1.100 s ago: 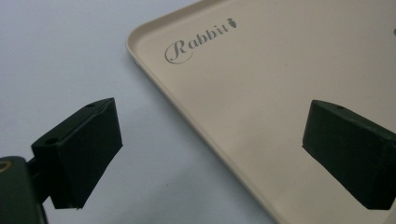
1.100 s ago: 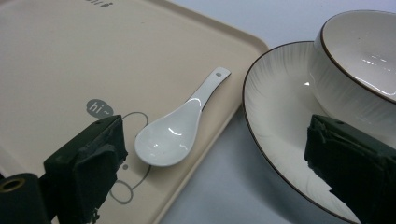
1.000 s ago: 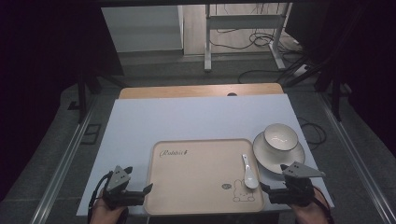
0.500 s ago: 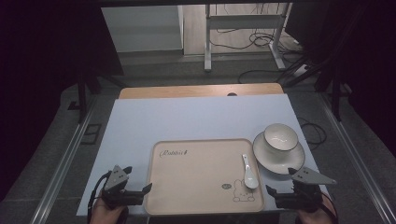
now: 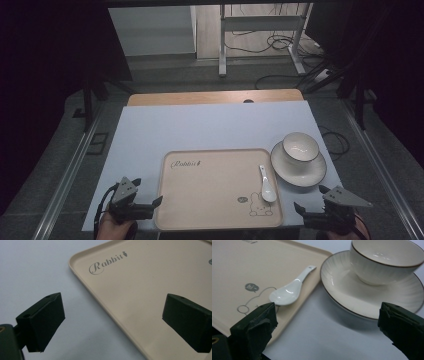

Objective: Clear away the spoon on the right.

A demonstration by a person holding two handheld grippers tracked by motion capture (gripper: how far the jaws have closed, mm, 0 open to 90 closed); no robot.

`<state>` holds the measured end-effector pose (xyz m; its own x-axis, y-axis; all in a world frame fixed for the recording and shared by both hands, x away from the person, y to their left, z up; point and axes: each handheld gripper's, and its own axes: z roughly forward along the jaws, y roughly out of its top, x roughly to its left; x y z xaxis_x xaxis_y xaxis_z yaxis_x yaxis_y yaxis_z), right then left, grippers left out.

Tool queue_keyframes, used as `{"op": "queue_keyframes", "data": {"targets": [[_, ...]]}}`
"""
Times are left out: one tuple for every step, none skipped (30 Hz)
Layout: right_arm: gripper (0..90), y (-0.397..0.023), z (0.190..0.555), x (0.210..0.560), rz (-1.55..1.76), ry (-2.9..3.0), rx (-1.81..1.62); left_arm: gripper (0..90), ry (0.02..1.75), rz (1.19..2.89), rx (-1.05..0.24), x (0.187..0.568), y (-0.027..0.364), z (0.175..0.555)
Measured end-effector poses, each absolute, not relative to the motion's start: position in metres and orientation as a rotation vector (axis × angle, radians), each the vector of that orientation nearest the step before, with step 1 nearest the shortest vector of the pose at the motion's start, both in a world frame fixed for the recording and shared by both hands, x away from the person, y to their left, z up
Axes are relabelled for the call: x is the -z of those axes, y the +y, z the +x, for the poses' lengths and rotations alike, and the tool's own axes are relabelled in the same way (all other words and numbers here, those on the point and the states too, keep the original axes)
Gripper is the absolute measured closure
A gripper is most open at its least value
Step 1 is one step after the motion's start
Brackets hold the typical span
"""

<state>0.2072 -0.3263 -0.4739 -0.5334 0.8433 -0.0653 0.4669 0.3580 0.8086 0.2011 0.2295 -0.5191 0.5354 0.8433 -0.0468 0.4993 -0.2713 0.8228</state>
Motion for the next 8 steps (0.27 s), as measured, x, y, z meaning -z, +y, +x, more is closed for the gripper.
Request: {"op": "queue_keyframes", "data": {"targets": [[1.9, -0.3282, 0.2069, 0.4749, 1.143, 2.145, -1.047, 4.0, 1.093, 1.933, -0.517, 0.5192, 0.2295, 0.2011], [1.9, -0.3299, 0.2066, 0.4761, 1.149, 2.143, -1.043, 4.0, 1.093, 1.932, -0.517, 0.5192, 0.2295, 0.2010], [2.0, -0.3313, 0.2066, 0.4775, 1.157, 2.144, -1.038, 4.1, 1.094, 1.932, -0.516, 0.5192, 0.2296, 0.2011], [2.2, -0.3325, 0.2067, 0.4790, 1.167, 2.148, -1.033, 4.1, 1.094, 1.931, -0.517, 0.5192, 0.2296, 0.2011], [2.3, -0.3334, 0.2070, 0.4805, 1.176, 2.150, -1.030, 4.1, 1.095, 1.929, -0.516, 0.5192, 0.2297, 0.2011], [2.3, -0.3342, 0.2076, 0.4823, 1.181, 2.159, -1.031, 4.1, 1.095, 1.929, -0.515, 0.5191, 0.2298, 0.2011], [2.4, -0.3342, 0.2080, 0.4835, 1.187, 2.163, -1.029, 4.1, 1.095, 1.931, -0.517, 0.5190, 0.2296, 0.2012], [2.4, -0.3340, 0.2085, 0.4842, 1.189, 2.168, -1.028, 4.1, 1.095, 1.934, -0.515, 0.5190, 0.2296, 0.2014]]}}
